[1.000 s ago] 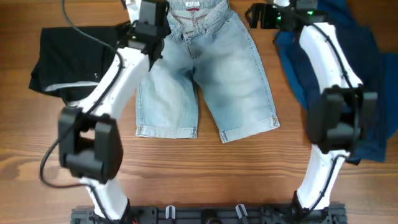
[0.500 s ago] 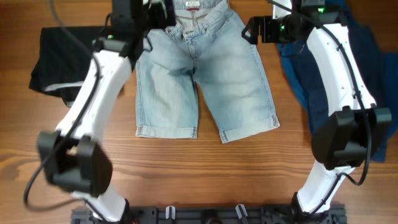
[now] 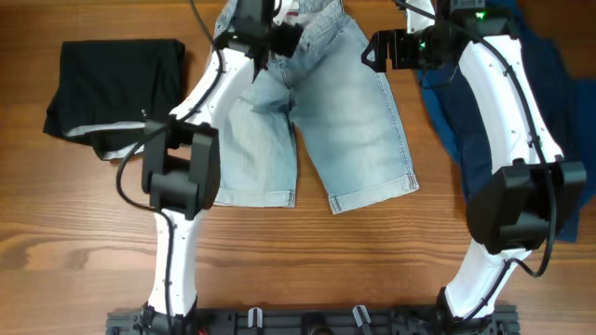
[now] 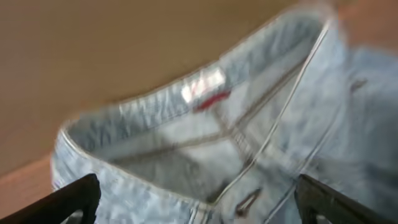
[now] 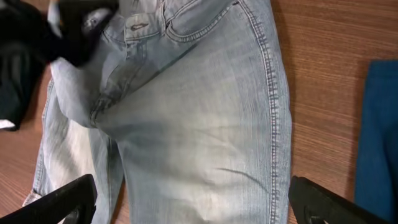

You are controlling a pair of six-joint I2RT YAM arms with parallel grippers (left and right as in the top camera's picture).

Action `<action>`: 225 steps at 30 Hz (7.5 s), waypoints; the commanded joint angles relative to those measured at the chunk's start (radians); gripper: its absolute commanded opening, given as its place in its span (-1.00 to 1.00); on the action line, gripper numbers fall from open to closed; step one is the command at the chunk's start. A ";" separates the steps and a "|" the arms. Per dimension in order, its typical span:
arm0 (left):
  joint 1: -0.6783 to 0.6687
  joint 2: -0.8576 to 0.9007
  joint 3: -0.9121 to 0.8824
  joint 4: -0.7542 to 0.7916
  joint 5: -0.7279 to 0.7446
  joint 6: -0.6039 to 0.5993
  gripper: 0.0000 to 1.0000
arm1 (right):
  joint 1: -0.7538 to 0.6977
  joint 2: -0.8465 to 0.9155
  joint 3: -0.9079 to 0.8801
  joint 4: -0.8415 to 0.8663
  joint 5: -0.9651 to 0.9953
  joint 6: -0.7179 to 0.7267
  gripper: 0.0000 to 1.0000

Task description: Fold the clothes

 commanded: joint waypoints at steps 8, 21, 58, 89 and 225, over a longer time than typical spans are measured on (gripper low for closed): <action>0.006 0.076 0.013 -0.104 -0.122 0.128 0.70 | 0.002 -0.002 0.001 -0.003 -0.017 -0.021 0.99; 0.002 0.036 0.043 0.045 -0.336 -0.160 -0.92 | 0.002 -0.002 0.001 -0.012 -0.017 -0.047 0.95; -0.031 -0.822 -1.091 -0.519 0.013 -1.164 0.50 | 0.002 -0.410 -0.737 0.090 0.236 0.238 0.82; 0.007 -1.268 -1.228 -0.667 0.006 -1.246 0.74 | 0.002 -0.408 -0.748 0.084 0.232 0.272 0.75; 0.044 -0.040 -0.019 0.187 -0.298 -0.380 0.08 | -0.114 -0.101 -0.225 -0.004 0.103 0.134 0.61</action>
